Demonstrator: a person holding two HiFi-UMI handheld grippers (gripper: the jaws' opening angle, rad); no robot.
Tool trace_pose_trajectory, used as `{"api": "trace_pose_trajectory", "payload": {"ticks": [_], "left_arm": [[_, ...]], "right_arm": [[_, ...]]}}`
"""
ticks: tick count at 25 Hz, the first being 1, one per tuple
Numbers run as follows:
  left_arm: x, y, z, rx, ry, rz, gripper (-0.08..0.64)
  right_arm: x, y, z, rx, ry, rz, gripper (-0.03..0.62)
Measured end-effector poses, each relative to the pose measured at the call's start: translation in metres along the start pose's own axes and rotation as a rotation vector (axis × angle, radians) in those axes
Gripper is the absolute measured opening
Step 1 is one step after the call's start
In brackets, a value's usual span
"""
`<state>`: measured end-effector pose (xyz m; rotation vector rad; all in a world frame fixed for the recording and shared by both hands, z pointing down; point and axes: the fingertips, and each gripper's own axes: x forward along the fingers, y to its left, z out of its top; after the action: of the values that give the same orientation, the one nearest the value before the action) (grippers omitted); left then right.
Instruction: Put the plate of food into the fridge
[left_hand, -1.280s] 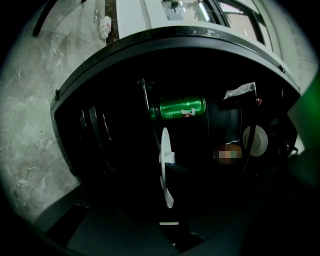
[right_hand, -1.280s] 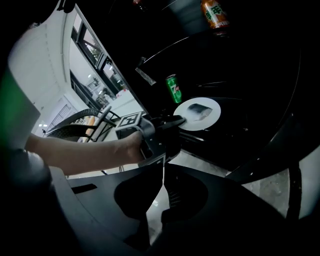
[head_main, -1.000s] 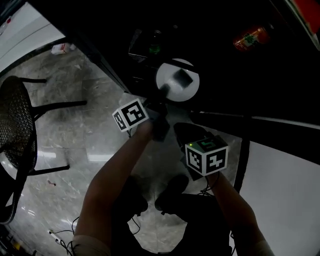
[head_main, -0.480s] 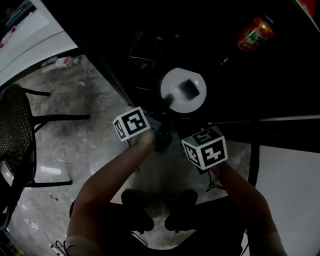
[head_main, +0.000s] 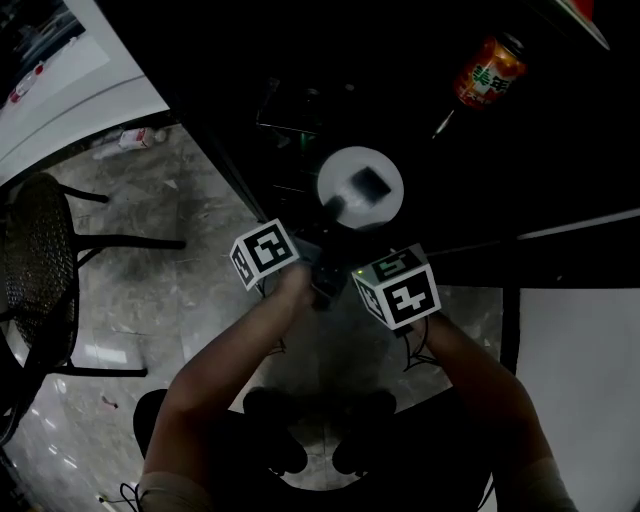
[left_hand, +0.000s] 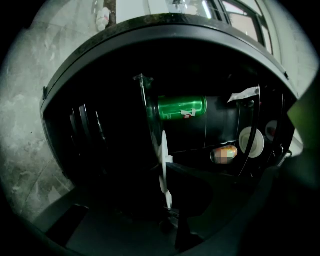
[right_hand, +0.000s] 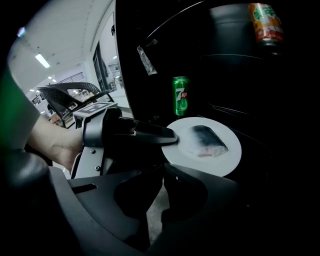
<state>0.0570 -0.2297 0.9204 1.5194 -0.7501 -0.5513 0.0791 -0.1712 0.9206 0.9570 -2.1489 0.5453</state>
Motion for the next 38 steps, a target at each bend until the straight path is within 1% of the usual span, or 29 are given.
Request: {"api": "trace_pose_trajectory", "payload": {"ticks": [3,8,10,15,18,20,24,26,30,32,35,38], "left_arm": [[0.001,0.000,0.000,0.016,0.004,0.006,0.021],[0.000,0.000,0.000,-0.008,-0.005,-0.001,0.021],[0.001,-0.001,0.001,-0.003,-0.003,0.002,0.021],[0.000,0.000,-0.001,-0.003,0.021,0.011,0.021],[0.001,-0.001,-0.001,0.021,0.054,0.013,0.023],[0.001,-0.002,-0.001,0.042,0.075,0.011,0.026],[0.002,-0.003,-0.002,0.086,0.141,0.013,0.035],[0.002,-0.003,-0.003,0.108,0.183,0.014,0.040],[0.003,-0.007,-0.008,0.189,0.317,0.031,0.061],[0.003,-0.012,-0.014,0.205,0.374,0.026,0.074],[0.002,-0.014,-0.021,0.213,0.411,0.010,0.091],[-0.001,-0.015,-0.030,0.252,0.469,0.004,0.094]], "right_arm": [[0.001,0.001,0.003,-0.031,0.003,-0.018,0.025],[0.002,-0.001,-0.002,-0.106,0.023,-0.048,0.025],[0.001,-0.003,-0.002,-0.105,0.028,-0.059,0.025],[0.001,-0.003,-0.006,-0.095,0.028,-0.056,0.025],[-0.001,-0.004,0.003,-0.099,-0.009,-0.055,0.025],[0.001,-0.007,0.001,-0.087,-0.018,-0.050,0.025],[0.004,-0.015,0.000,-0.069,-0.040,-0.064,0.025],[0.003,-0.021,-0.001,-0.037,-0.043,-0.079,0.025],[0.001,-0.031,0.006,0.016,-0.054,-0.106,0.025],[0.001,-0.033,0.006,0.020,-0.054,-0.112,0.025],[0.001,-0.036,0.003,0.026,-0.051,-0.119,0.025],[-0.001,-0.040,0.003,0.029,-0.055,-0.121,0.025]]}}
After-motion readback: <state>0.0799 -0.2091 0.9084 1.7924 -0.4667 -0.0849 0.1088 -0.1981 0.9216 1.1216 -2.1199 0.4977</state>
